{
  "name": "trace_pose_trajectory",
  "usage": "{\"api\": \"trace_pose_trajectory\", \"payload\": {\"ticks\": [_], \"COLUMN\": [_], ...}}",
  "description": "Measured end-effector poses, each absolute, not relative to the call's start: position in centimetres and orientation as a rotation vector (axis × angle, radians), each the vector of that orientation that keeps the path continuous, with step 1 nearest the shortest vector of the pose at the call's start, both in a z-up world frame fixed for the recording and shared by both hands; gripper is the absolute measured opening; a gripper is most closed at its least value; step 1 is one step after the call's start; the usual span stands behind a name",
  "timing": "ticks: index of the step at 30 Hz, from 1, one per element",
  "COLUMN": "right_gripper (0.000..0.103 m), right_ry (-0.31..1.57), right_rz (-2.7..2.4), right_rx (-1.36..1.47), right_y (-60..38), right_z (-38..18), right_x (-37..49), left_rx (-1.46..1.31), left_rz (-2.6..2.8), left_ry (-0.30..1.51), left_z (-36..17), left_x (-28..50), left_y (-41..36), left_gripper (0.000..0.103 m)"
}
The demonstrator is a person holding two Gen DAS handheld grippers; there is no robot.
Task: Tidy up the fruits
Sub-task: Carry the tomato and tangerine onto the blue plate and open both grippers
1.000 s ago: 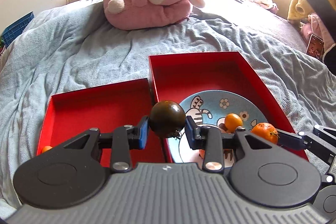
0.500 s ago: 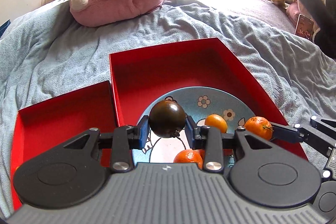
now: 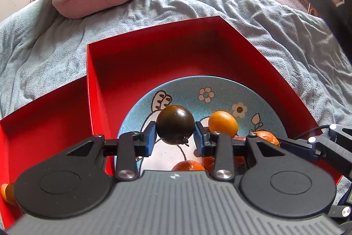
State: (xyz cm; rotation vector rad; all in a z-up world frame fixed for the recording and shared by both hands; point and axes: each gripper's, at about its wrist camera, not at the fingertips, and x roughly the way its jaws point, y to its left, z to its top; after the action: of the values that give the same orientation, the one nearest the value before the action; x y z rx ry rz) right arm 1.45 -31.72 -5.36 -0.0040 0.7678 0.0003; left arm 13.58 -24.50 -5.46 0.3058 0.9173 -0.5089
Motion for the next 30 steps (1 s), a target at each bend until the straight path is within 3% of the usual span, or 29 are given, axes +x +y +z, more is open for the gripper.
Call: {"api": "trace_pose_trajectory", "payload": {"ticks": [7,13,25,30], "right_gripper": [0.041,0.042,0.042,0.042], "right_ry": [0.775,0.776,0.798,0.796], "right_rz": [0.001,0.001,-0.001,-0.001], "right_rx": [-0.008,-0.023,-0.063,-0.070], "right_y": [-31.3,-30.7,-29.3,-28.6], "right_z": [-5.7,-5.8,-6.4,-6.1], "right_x": [1.3,1.1,0.4,0.0], "left_rx": [0.300,0.298,0.270,0.255], "left_rz": [-0.496,-0.492,-0.485,-0.467], "left_ry": [0.915,0.874,0.833,0.808], "left_z": [-5.3,-3.9,-1.6,-0.8], "left_x": [13.4,12.3,9.8,8.9], "left_y": [-24.0,-23.5,-21.0,-19.1], "left_gripper": [0.043,0.059,0.060,0.065]}}
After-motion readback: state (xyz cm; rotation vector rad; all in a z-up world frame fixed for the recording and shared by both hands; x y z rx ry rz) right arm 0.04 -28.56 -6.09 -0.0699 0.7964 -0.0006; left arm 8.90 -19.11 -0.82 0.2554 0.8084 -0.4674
